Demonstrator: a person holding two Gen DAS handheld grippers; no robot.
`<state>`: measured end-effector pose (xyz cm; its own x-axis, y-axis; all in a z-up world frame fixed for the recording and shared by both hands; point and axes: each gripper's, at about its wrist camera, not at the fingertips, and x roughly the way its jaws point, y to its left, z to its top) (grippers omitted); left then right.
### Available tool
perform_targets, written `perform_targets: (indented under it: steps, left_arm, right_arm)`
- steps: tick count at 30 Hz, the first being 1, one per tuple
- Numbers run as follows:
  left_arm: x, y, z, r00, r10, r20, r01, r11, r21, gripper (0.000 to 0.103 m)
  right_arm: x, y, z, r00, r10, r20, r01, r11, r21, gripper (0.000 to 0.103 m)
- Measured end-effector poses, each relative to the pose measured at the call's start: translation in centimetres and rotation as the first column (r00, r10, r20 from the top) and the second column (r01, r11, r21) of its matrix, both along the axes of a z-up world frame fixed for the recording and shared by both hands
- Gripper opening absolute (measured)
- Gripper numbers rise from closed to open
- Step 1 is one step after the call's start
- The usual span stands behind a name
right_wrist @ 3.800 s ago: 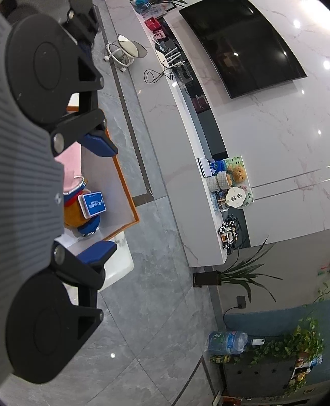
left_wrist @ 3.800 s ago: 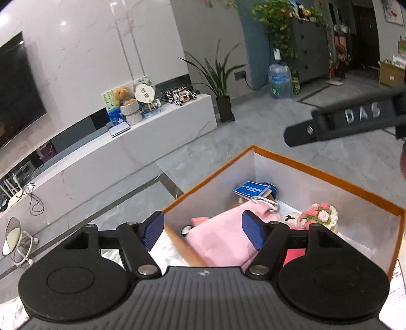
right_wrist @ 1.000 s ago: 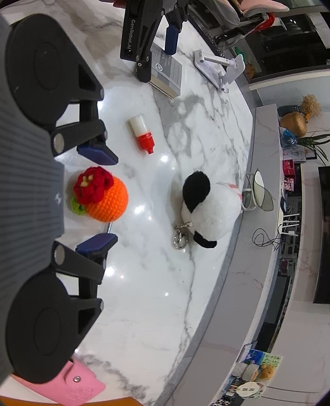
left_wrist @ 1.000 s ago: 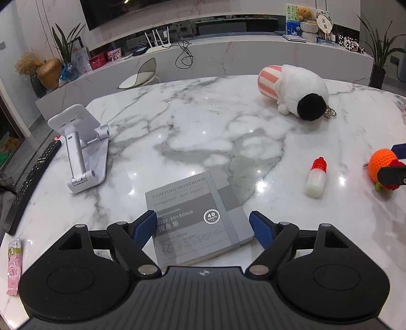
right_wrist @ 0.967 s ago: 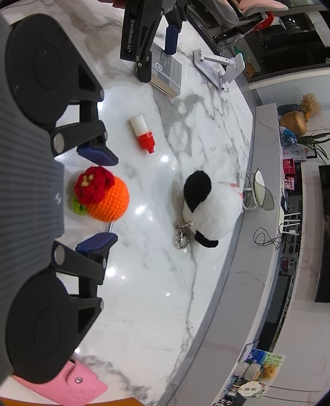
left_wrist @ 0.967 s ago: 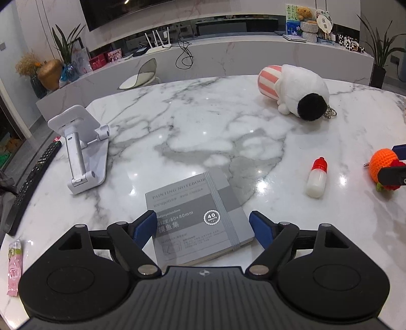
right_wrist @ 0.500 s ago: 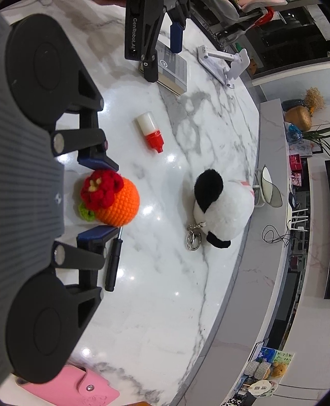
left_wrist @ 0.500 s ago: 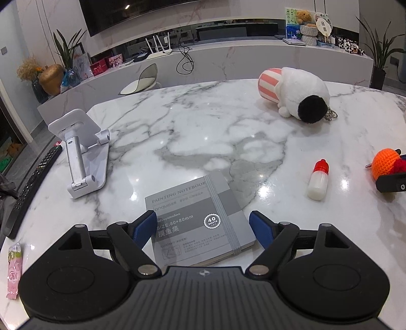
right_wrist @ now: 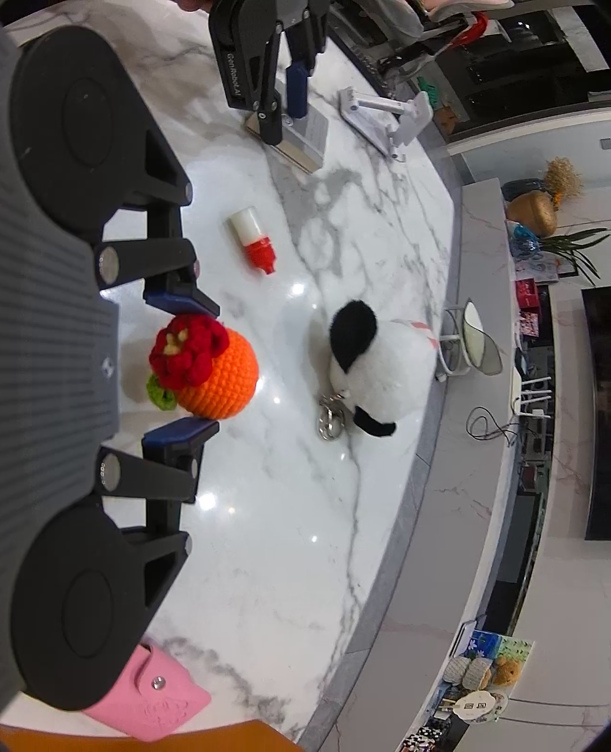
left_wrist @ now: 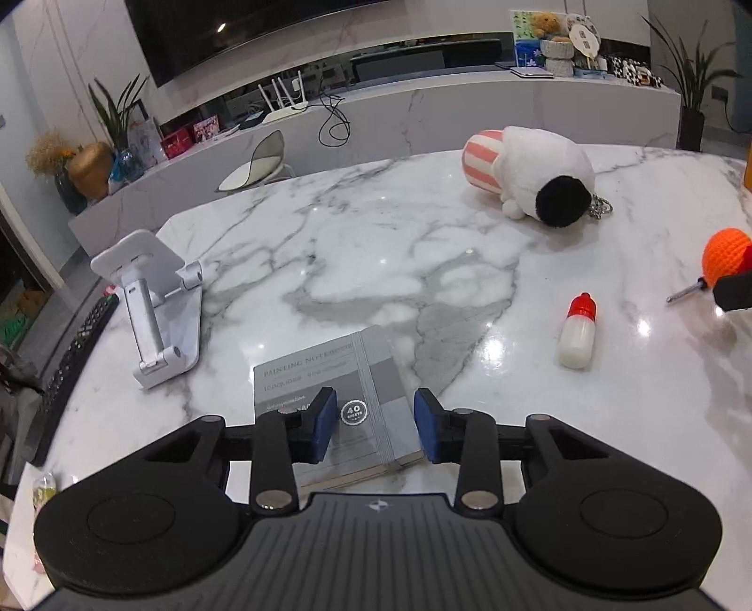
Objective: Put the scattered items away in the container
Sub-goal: 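Grasp the grey notebook with the left tool while the right tool grasps the orange crocheted ball, then lift and carry the notebook with the left tool while the right tool carries the ball to the box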
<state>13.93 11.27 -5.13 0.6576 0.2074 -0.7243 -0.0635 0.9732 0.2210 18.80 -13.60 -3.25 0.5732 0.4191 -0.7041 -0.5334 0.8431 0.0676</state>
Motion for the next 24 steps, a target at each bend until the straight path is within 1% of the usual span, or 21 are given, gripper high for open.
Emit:
perform_targets:
  steps: [1,2,3,7,11,12,13,18,20,21,22,24]
  left_arm:
    - [0.0,0.0,-0.1,1.0,0.001,-0.005,-0.001,1.0,0.004,0.063]
    - [0.0,0.0,-0.3,1.0,0.01,-0.012,-0.01,1.0,0.014,0.076]
    - [0.0,0.0,-0.5,1.0,0.022,-0.02,-0.021,0.999,0.024,0.092]
    - [0.0,1.3,-0.7,0.998,0.062,-0.013,-0.063,0.997,-0.041,0.096]
    - [0.0,2.7,-1.0,0.995,0.103,-0.006,-0.103,0.988,-0.114,0.097]
    - [0.0,3.1,-1.0,0.994,0.113,-0.005,-0.113,0.985,-0.132,0.101]
    - [0.0,3.4,-1.1,0.992,0.123,-0.004,-0.122,0.981,-0.15,0.103]
    - [0.1,5.2,-1.3,0.985,0.174,-0.002,-0.17,0.956,-0.239,0.103]
    - [0.1,4.9,-1.4,0.988,0.157,-0.002,-0.153,0.963,-0.22,0.103]
    - [0.0,4.7,-1.4,0.989,0.15,0.003,-0.145,0.965,-0.22,0.101]
    - [0.0,4.6,-1.3,0.99,0.143,0.002,-0.139,0.966,-0.22,0.096]
    - [0.0,4.5,-1.1,0.991,0.133,-0.005,-0.131,0.967,-0.219,0.096]
  right_arm:
    - [-0.1,-0.2,0.2,1.0,-0.003,0.003,0.003,1.0,0.003,0.049]
    - [-0.1,-0.3,0.3,1.0,-0.004,0.005,0.004,1.0,0.007,0.049]
    - [-0.2,-0.5,0.5,1.0,-0.005,0.006,0.005,1.0,0.009,0.049]
    - [-0.3,-0.8,0.6,1.0,-0.006,0.007,0.006,1.0,0.01,0.049]
    - [-0.2,-0.9,0.6,1.0,-0.008,0.006,0.007,1.0,0.012,0.049]
    - [-0.2,-0.8,0.5,1.0,-0.006,0.006,0.006,1.0,0.011,0.049]
    - [-0.2,-0.7,0.5,1.0,-0.004,0.005,0.004,1.0,0.011,0.049]
    - [-0.1,-0.3,0.1,1.0,0.005,-0.002,-0.005,1.0,0.006,0.049]
    - [-0.1,-0.3,0.0,1.0,0.005,-0.004,-0.005,1.0,0.005,0.049]
    - [0.0,-0.3,0.0,1.0,0.004,-0.005,-0.004,1.0,0.006,0.049]
    - [0.0,-0.3,0.0,1.0,0.003,-0.005,-0.003,1.0,0.006,0.049]
    - [0.0,-0.4,0.1,1.0,0.002,-0.004,-0.002,1.0,0.007,0.049]
